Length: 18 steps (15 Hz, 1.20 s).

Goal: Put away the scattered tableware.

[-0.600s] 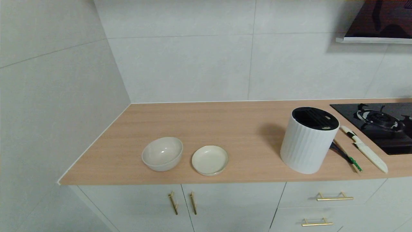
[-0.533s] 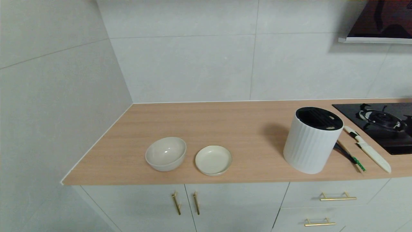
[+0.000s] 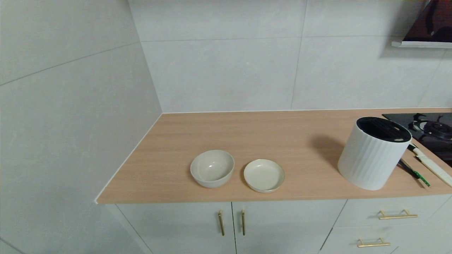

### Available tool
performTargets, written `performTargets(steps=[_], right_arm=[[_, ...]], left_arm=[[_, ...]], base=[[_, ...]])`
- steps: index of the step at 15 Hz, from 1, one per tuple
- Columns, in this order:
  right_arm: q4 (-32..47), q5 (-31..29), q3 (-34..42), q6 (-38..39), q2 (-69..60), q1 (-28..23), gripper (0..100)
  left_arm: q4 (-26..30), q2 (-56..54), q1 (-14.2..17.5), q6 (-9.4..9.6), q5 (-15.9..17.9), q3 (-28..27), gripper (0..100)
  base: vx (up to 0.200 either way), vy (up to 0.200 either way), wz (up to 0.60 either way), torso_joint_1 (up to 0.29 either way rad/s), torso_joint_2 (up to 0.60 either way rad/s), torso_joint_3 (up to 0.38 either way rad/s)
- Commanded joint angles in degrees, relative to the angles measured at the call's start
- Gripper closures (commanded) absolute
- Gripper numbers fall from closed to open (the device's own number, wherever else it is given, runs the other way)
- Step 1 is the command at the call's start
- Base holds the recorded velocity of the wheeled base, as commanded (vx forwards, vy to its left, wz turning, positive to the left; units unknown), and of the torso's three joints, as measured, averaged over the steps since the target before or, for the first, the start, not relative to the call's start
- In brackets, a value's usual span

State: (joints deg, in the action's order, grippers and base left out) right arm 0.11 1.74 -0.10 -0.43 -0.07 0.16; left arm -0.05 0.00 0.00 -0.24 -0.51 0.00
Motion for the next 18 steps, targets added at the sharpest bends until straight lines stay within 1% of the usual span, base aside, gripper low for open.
performTargets(steps=[1,4,16,18], right_arm=[[0.0,0.0,0.0,0.0,0.1,0.0,0],[0.0,0.0,0.0,0.0,0.1,0.0,0],[0.0,0.0,0.0,0.0,0.1,0.0,0],[0.0,0.0,0.0,0.0,0.1,0.0,0]], left_arm=[[0.0,0.0,0.0,-0.02,0.0,0.0,0],[0.0,0.0,0.1,-0.02,0.0,0.0,0],[0.0,0.0,0.0,-0.02,0.0,0.0,0],[0.0,0.0,0.1,-0.02,0.0,0.0,0]], base=[[0.000,0.200,0.00,0.002,0.01,-0.002],[0.000,0.200,0.00,0.004,0.00,-0.001],[0.000,0.000,0.00,0.000,0.00,0.000],[0.000,0.000,0.00,-0.107,0.20,0.112]])
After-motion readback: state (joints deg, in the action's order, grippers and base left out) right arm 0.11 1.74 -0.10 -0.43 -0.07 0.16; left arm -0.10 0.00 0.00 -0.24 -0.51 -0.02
